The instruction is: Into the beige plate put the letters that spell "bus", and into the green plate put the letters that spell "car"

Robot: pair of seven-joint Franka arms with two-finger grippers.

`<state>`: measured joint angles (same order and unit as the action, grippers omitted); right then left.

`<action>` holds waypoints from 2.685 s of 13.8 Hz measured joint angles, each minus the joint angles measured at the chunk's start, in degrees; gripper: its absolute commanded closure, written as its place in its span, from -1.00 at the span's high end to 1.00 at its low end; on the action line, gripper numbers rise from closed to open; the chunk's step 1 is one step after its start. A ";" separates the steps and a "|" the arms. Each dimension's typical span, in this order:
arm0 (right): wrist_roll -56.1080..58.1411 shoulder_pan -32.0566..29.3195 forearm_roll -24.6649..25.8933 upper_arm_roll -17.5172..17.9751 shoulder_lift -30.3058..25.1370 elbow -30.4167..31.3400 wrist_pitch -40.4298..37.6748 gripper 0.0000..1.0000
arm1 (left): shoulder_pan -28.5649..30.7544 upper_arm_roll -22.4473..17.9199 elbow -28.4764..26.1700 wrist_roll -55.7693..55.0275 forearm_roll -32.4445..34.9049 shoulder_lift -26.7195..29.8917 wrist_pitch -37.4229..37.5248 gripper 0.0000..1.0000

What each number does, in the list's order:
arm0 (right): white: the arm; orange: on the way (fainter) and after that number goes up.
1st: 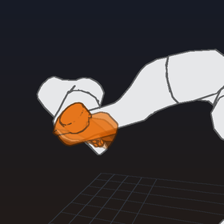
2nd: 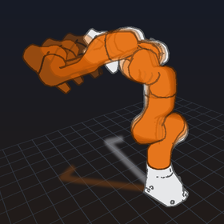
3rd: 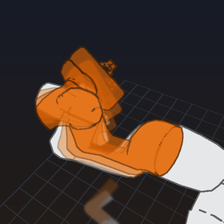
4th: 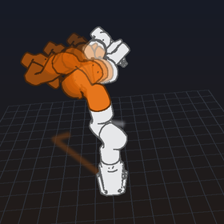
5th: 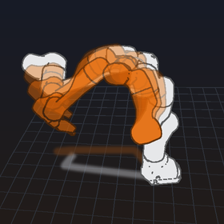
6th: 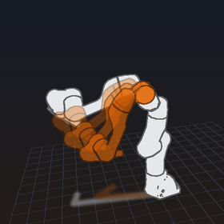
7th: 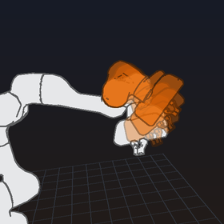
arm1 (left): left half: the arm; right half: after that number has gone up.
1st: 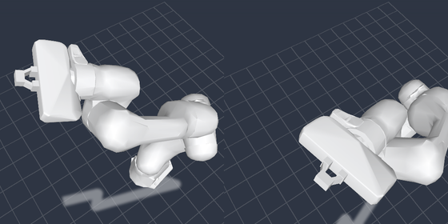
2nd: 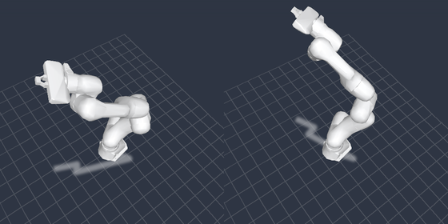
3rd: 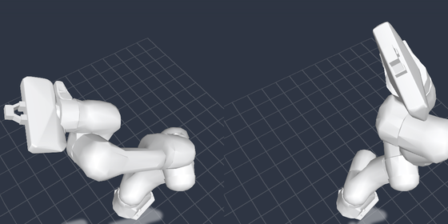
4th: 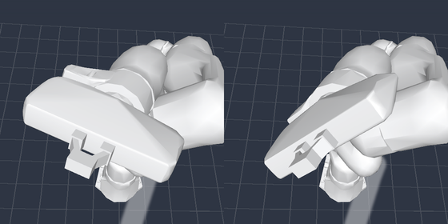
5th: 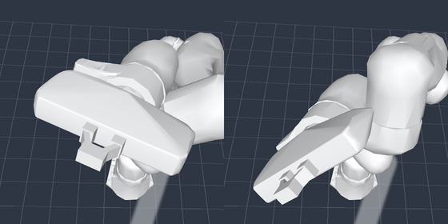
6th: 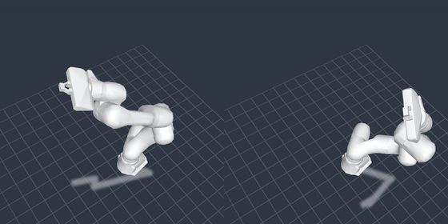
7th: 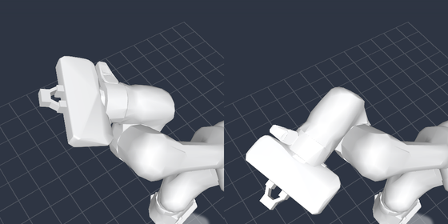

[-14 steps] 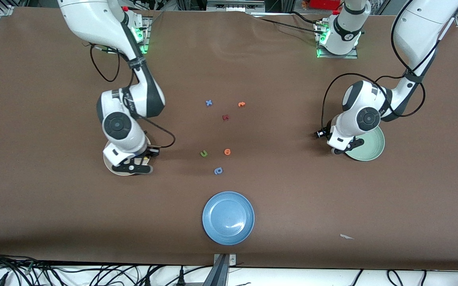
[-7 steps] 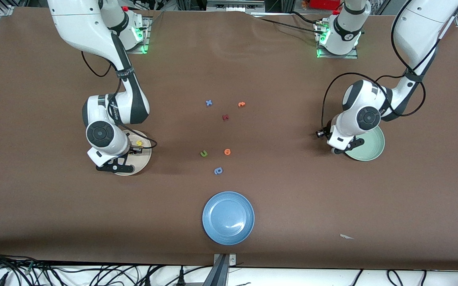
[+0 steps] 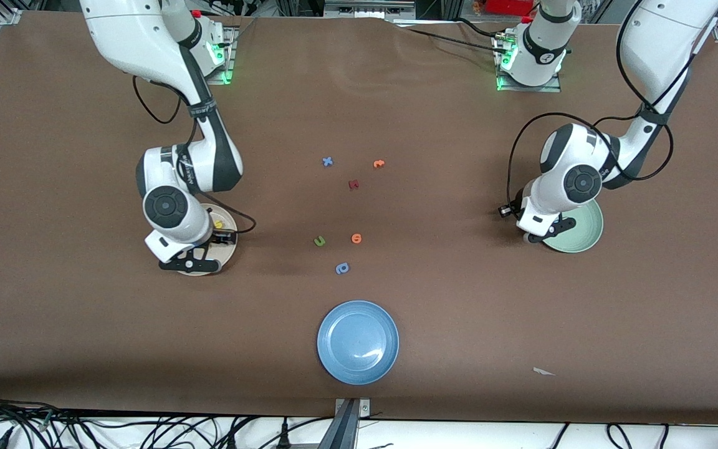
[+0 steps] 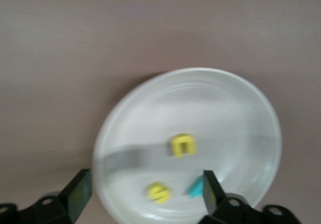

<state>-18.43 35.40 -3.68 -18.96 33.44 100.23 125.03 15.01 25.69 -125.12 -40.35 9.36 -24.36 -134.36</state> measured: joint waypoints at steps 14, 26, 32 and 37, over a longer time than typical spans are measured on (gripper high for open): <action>-43.12 3.10 -3.68 12.74 7.24 -10.53 6.75 0.85 | 10.82 -0.33 11.06 21.32 0.22 0.37 24.56 -0.38; -15.85 2.84 -3.28 3.49 0.84 -13.02 -1.45 0.99 | 11.28 1.99 30.49 21.29 0.26 3.29 43.95 1.00; 1.37 2.48 -3.36 -4.55 -8.57 -13.63 -13.71 0.99 | 11.27 2.37 45.86 21.31 -1.13 4.24 51.41 1.00; 7.98 1.64 -3.29 -6.95 -18.03 -14.68 -22.65 1.00 | 11.12 2.85 48.39 21.31 -1.19 3.94 51.43 1.00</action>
<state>-10.44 37.03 -6.97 -25.91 15.40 85.55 102.39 26.13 28.54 -76.73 -19.04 8.17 -20.42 -82.93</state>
